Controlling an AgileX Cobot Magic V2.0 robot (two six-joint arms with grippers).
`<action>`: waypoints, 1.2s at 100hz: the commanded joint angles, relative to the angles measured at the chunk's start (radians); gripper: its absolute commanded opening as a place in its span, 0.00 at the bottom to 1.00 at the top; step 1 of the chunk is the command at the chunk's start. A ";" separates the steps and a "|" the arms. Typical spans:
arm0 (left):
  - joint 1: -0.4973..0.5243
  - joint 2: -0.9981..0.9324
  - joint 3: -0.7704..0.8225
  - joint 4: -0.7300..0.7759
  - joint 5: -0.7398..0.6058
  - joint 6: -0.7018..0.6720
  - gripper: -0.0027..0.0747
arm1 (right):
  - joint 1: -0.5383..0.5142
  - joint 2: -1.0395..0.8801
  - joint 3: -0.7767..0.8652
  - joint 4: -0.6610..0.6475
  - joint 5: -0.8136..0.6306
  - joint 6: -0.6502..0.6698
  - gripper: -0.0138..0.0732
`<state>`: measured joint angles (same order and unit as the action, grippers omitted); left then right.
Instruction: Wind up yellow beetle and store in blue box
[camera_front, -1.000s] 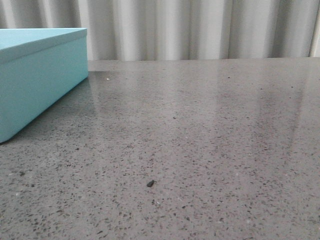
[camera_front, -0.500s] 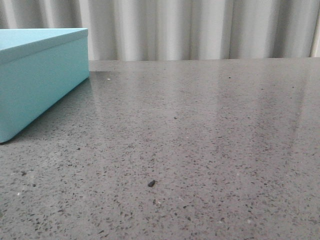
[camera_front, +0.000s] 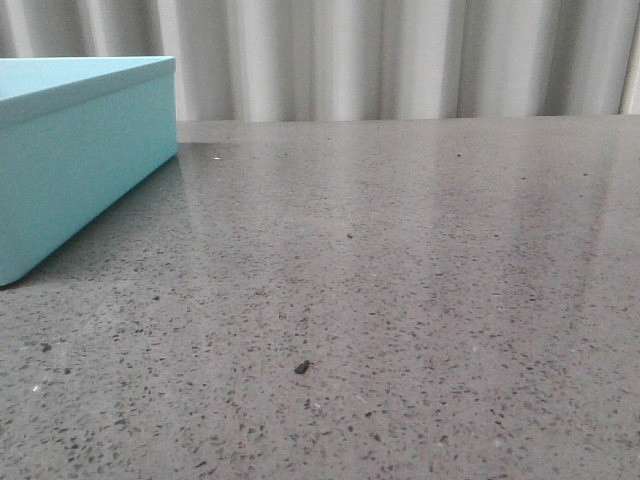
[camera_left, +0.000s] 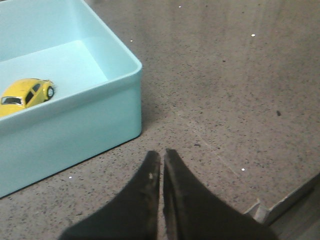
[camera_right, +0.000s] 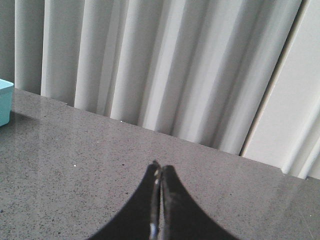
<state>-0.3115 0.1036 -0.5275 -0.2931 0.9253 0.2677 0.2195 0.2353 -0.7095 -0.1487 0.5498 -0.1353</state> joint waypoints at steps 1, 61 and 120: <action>-0.007 0.015 -0.022 -0.054 -0.079 -0.011 0.01 | 0.004 0.012 -0.020 -0.008 -0.087 -0.009 0.10; -0.007 0.013 0.001 -0.065 -0.086 -0.011 0.01 | 0.004 0.012 -0.020 -0.008 -0.087 -0.009 0.10; 0.213 -0.074 0.428 -0.008 -0.752 -0.085 0.01 | 0.004 0.012 -0.020 -0.008 -0.087 -0.009 0.10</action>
<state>-0.1408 0.0207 -0.1339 -0.2997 0.2801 0.2387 0.2195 0.2353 -0.7095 -0.1487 0.5491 -0.1353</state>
